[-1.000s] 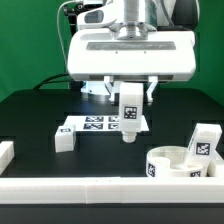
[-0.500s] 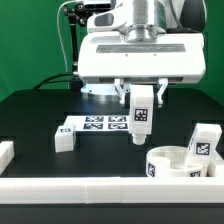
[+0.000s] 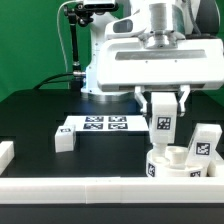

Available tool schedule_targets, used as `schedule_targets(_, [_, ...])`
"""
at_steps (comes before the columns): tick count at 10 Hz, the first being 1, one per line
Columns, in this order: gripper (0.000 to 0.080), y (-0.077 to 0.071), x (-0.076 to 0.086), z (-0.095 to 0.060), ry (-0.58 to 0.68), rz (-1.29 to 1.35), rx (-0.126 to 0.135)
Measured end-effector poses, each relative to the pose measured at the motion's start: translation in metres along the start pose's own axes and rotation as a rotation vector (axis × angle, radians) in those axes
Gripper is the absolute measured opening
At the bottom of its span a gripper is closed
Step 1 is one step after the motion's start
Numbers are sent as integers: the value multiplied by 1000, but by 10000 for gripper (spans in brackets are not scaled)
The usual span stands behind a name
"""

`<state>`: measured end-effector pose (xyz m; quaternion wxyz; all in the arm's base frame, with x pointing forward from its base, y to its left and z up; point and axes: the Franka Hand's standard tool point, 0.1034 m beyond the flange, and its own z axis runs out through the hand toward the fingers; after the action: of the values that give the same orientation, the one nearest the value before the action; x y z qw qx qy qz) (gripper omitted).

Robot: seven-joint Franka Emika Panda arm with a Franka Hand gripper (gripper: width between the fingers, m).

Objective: Assemble stool

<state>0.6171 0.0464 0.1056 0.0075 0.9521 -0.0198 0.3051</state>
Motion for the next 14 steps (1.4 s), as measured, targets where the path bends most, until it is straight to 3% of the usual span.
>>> schedule_targets(14, [337,-5,-24,16,-26,-20,-2])
